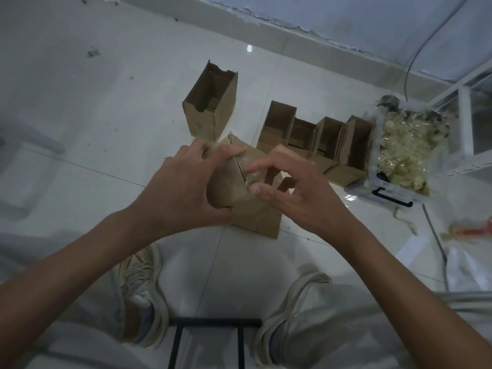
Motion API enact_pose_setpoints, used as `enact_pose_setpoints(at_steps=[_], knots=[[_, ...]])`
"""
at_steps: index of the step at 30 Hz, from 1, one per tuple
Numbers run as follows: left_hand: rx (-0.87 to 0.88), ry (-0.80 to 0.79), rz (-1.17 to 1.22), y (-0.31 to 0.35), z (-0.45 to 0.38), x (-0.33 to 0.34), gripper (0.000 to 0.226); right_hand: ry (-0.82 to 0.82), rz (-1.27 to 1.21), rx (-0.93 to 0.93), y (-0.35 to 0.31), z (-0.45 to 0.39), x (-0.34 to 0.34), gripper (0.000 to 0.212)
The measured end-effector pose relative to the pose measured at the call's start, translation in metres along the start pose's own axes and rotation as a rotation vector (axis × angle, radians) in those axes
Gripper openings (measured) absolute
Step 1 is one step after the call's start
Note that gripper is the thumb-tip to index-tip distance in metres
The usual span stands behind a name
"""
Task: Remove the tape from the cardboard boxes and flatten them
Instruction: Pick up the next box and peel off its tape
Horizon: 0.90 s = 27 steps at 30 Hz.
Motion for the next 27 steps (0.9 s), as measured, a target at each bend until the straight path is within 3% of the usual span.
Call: enact_pose_setpoints(at_steps=[6,9,11,16,18,20,23,25,27], knots=[[-0.030,-0.021,0.051,-0.011,-0.002,-0.009,0.100,-0.042,-0.086,0.080,0.008,0.002,0.001,0.032],[0.021,-0.082,0.023,-0.008,0.000,0.001,0.102,-0.015,-0.155,0.127,0.011,0.000,0.006,0.022],[0.060,-0.107,-0.005,-0.002,0.002,0.008,0.104,-0.016,-0.229,0.157,0.013,0.001,0.013,0.028],[0.071,-0.078,-0.021,0.001,0.004,0.004,0.104,-0.039,-0.413,0.349,0.022,0.005,0.027,0.019],[0.054,-0.062,-0.039,0.001,0.005,0.003,0.104,0.033,-0.447,0.480,0.031,0.010,0.028,0.029],[0.045,-0.037,-0.106,0.002,0.005,0.001,0.102,0.072,-0.280,0.607,0.041,0.018,0.028,0.043],[0.062,0.020,-0.261,0.006,0.005,-0.003,0.099,-0.055,-0.098,0.711,0.051,0.028,0.039,0.065],[0.086,0.029,-0.337,0.010,0.005,0.000,0.100,-0.093,-0.243,0.758,0.052,0.032,0.051,0.066],[0.090,0.016,-0.340,0.010,0.006,0.006,0.100,-0.021,-0.274,0.712,0.050,0.029,0.050,0.053]])
Point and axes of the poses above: each hand's wrist, its own z-axis away from the middle knuckle, its own x-axis out of the palm, y = z × x, the point moved 10 cm from there along -z, towards the middle knuckle, and after that the axes turned 2 degrees about z, right-handed, at the moved point
